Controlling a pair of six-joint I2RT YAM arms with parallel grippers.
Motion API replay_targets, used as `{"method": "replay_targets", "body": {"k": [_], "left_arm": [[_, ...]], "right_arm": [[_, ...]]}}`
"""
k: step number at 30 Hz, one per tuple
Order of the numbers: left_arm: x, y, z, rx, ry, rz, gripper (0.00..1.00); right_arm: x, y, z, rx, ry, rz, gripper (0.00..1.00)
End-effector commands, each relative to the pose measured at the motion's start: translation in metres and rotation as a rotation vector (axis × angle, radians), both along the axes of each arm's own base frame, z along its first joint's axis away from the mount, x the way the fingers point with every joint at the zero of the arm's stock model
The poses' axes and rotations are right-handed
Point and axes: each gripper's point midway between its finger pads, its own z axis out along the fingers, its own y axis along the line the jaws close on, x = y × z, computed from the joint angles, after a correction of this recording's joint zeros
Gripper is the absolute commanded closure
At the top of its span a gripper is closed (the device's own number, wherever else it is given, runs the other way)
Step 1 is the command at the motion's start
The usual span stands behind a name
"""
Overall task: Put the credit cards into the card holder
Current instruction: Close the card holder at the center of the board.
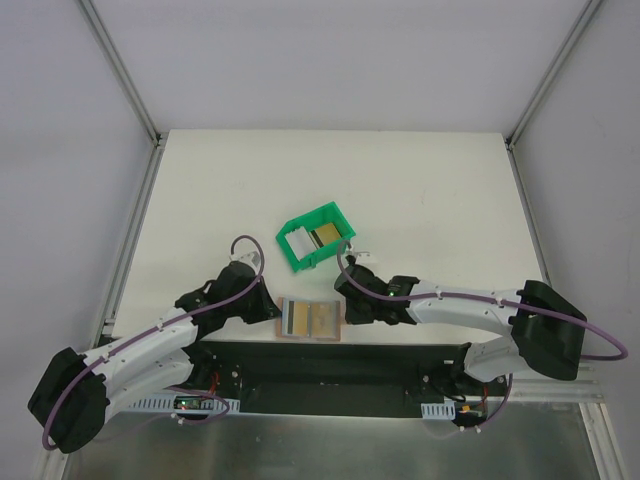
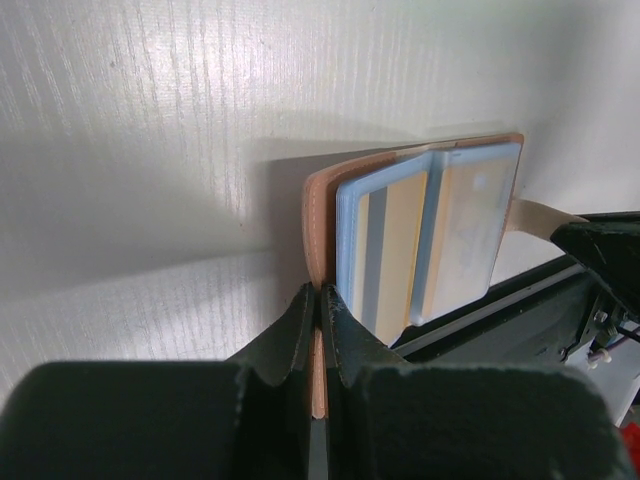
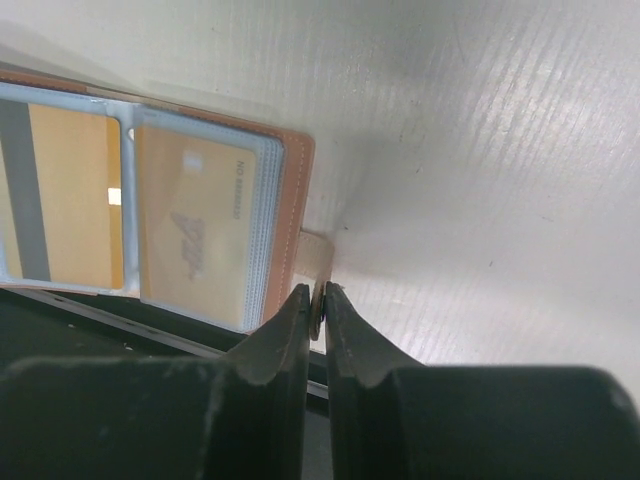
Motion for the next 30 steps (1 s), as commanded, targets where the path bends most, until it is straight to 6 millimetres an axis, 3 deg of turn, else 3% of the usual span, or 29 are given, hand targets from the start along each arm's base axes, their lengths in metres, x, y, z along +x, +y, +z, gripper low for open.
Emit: {"method": "replay_targets", "body": {"k": [1,10,20,25,30], "left_arm": [[0.010,-0.006,0.023,-0.032,-0.048,-0.007,1.00],[0.021,-0.022,0.060,-0.062,-0.072,-0.050,1.00],[0.023,-0.049,0.068,0.007,-0.046,-0.178,0.99],[0.017,-0.068,0.063,0.046,-0.024,-0.240,0.93],[0.012,-0.080,0.056,0.068,0.004,-0.274,0.74]], "right_arm": [[0.006,0.010,0.012,0.051,-0.037,0.004,0.90],[0.017,0.033,0.013,0.245,-0.085,-0.032,0.97],[0.019,0.041,0.010,0.338,-0.098,-0.045,0.97],[0.019,0.039,0.007,0.337,-0.095,-0.048,0.97],[0.018,0.037,0.005,0.345,-0.095,-0.057,0.96]]}}
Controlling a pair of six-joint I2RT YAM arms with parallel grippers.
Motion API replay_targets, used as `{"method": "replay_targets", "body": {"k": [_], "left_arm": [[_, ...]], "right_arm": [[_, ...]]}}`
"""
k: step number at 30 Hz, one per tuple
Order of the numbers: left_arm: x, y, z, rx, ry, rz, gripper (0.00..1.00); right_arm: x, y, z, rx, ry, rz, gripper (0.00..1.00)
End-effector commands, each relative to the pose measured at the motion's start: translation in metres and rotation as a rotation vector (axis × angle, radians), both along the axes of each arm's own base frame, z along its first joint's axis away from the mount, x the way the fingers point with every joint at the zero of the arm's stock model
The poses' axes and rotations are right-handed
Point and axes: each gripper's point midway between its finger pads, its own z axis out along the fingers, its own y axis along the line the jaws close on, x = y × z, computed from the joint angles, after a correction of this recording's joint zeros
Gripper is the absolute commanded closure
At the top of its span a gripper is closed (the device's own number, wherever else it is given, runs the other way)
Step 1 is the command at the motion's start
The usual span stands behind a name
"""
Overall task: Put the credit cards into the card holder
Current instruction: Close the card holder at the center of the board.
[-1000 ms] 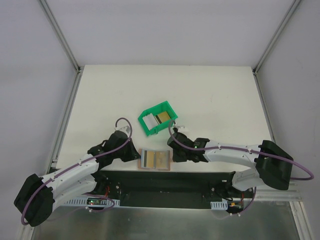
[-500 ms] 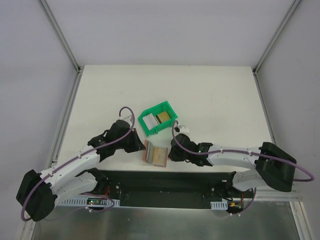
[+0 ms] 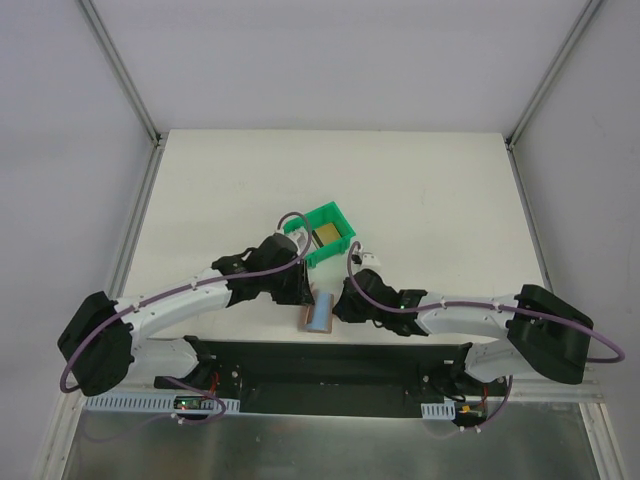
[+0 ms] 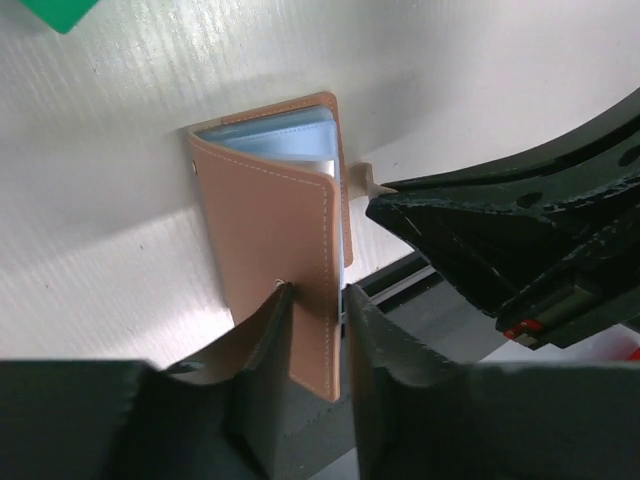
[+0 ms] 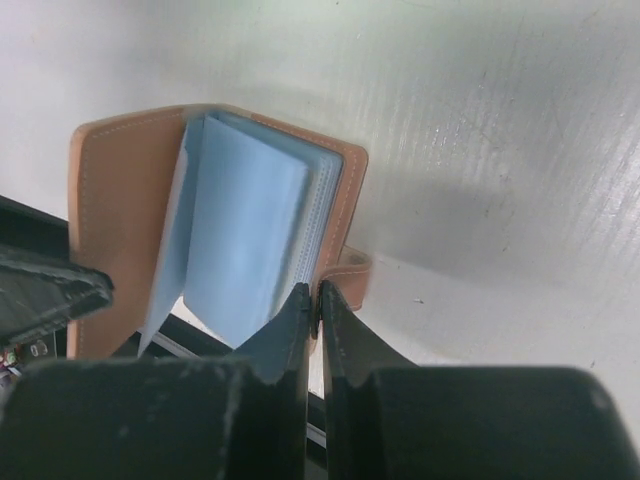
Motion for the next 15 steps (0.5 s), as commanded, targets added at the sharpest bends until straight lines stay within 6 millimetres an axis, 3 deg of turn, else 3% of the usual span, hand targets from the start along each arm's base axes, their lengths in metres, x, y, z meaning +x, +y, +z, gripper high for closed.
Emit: {"method": "replay_targets", "body": {"k": [1,4,10,15], "left_arm": [[-0.002,-0.010,0.000,0.024,0.007,-0.044,0.69],[-0.007,-0.014,-0.009,0.038,0.050,-0.063,0.65],[-0.017,-0.028,-0.017,-0.022,0.076,-0.121,0.45],[-0.024,-0.033,-0.026,-0.065,0.100,-0.142,0.44]], "right_arm": [[0.004,0.003,0.008,0.054,-0.015,-0.027,0.96],[0.005,0.000,0.008,0.055,-0.017,-0.041,0.95],[0.003,-0.003,0.004,0.052,-0.011,-0.048,0.93],[0.003,-0.006,0.004,0.051,-0.012,-0.058,0.90]]}}
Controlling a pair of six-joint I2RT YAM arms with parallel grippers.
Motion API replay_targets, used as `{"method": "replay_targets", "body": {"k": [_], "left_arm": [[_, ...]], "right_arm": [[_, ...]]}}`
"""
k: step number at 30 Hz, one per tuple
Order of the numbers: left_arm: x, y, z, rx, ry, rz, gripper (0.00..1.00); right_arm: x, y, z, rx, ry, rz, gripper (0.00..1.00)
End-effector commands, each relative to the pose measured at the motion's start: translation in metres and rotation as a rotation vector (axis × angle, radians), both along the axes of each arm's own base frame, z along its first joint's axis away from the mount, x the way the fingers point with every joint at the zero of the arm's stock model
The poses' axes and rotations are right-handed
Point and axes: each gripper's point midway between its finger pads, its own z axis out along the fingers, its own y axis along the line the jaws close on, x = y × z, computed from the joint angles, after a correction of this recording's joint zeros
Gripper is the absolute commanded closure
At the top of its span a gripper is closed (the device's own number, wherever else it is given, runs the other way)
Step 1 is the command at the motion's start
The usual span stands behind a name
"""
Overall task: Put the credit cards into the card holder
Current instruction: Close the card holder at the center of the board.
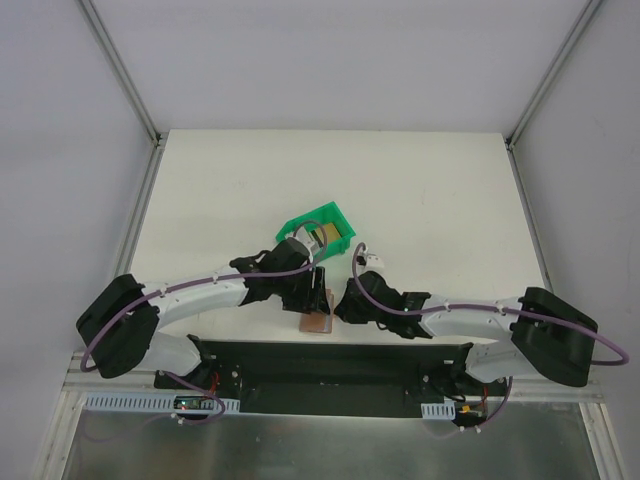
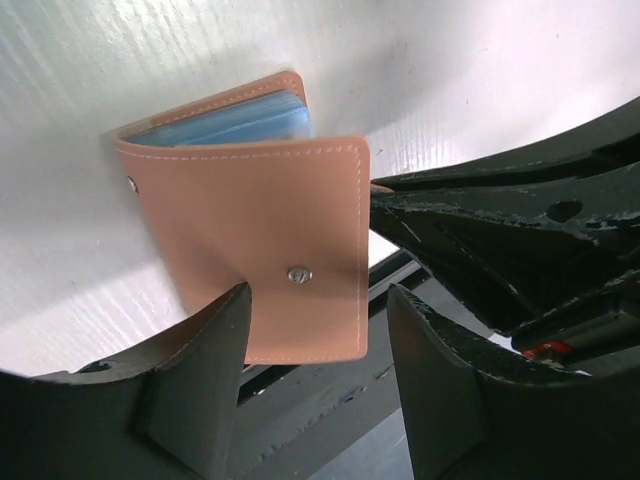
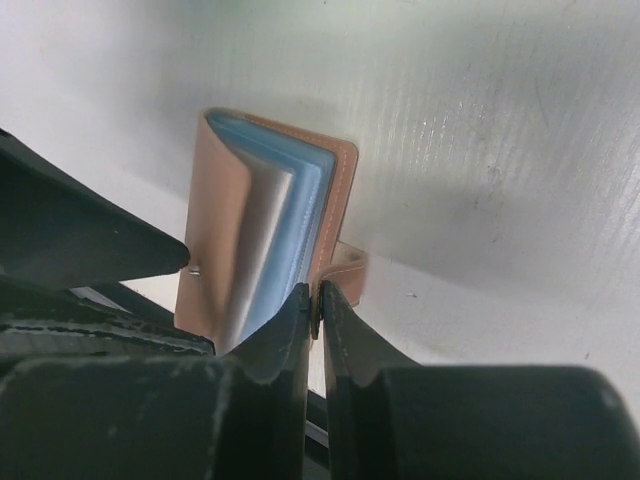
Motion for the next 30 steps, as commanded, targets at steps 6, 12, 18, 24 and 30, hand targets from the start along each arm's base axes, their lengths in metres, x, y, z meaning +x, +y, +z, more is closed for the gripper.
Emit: {"method": "replay_targets", "body": {"k": [6,12,18,24,30], "left_arm": [[-0.012,-0.005,-0.009,-0.068,0.009,-0.043,0.58],[-0.016,0.008,-0.030,-0.006,0.030,-0.006,0.77],[-0.013,0.016,-0.043,0.042,0.030,0.033,0.81],[-0.011,0.020,-0.047,0.060,0.029,0.057,0.81],[-0.014,0.022,-0.052,0.076,0.046,0.065,0.81]], "right_arm": [[0.007,-0.008,0.007,0.022,-0.027,-0.059,0.89],[0.006,-0.005,0.014,0.035,-0.036,-0.043,0.88],[0.001,0.009,0.014,0.029,-0.021,0.025,0.88],[0.001,0.025,0.023,0.029,-0.032,0.065,0.86],[0.002,0.033,0.020,-0.008,-0.004,0.073,0.84]]}}
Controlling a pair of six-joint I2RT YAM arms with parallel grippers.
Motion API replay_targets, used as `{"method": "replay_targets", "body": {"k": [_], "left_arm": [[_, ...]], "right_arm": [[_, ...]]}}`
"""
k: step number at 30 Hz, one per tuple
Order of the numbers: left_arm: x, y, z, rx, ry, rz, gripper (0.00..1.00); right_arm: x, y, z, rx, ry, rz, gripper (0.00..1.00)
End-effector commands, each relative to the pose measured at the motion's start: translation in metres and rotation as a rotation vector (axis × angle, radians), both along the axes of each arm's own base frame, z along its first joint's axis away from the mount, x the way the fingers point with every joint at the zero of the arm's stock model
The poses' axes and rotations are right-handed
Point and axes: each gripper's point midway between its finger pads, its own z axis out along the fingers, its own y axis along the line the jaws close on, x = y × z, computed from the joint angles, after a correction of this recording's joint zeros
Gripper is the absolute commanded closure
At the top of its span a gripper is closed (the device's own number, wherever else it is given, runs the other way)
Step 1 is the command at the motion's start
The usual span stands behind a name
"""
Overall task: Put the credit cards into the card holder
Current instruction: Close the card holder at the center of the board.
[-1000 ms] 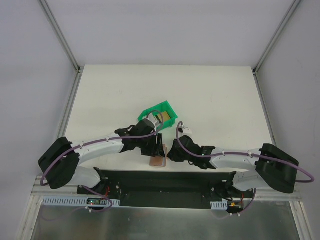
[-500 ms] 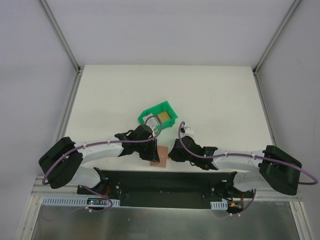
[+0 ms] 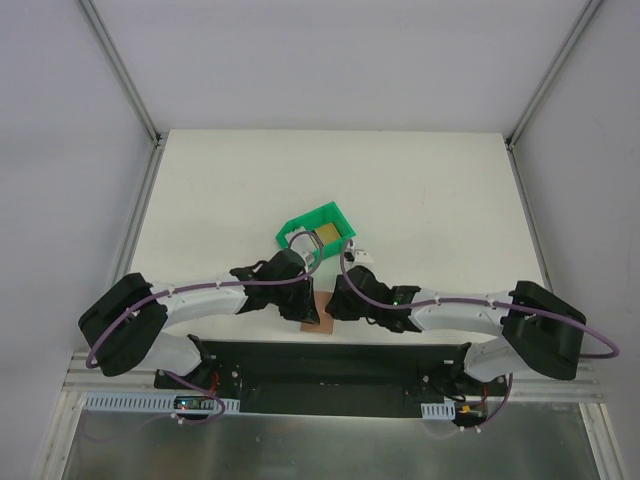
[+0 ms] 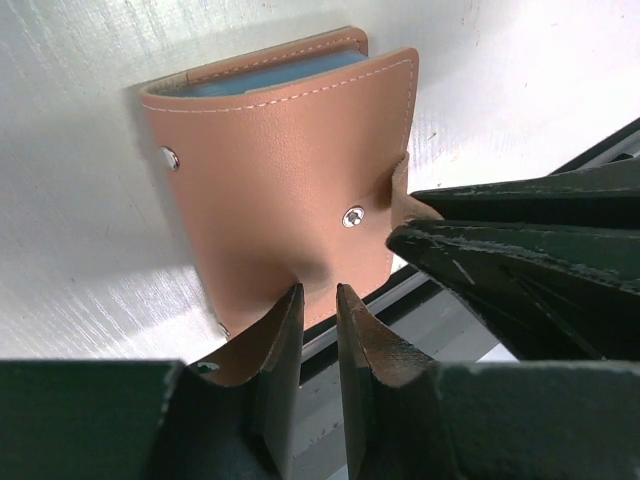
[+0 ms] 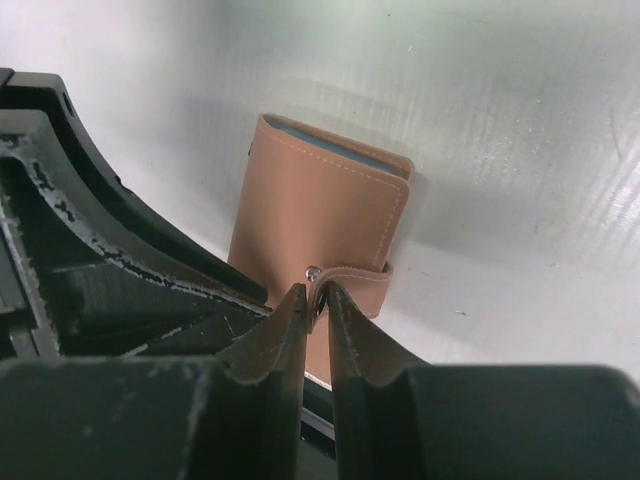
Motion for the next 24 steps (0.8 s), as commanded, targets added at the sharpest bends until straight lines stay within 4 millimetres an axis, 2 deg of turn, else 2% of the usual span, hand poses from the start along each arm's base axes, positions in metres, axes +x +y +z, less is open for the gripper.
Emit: {"method": "replay_targets", "body": {"k": [1,4,8,11,20,24], "left_arm": [[-0.003,0.013,-0.019,0.079,-0.003,0.022,0.80],[-0.001,0.013,-0.017,0.074,-0.016,0.027,0.78],[0.001,0.017,-0.014,0.074,-0.044,0.036,0.73],[0.002,0.021,-0.011,0.073,-0.064,0.047,0.73],[0.017,0.027,0.019,0.054,-0.193,0.071,0.63],[0.023,0.033,0.024,0.079,-0.238,0.079,0.53]], "right_arm": [[0.000,0.019,0.007,0.003,0.017,0.034,0.84],[-0.004,0.022,-0.004,-0.013,0.053,0.048,0.81],[-0.005,0.021,-0.003,-0.011,0.049,0.053,0.61],[-0.001,0.017,0.009,0.014,0.019,0.046,0.53],[0.003,0.007,0.059,0.115,-0.112,0.078,0.52],[0.006,-0.011,0.061,0.109,-0.148,0.027,0.57]]}}
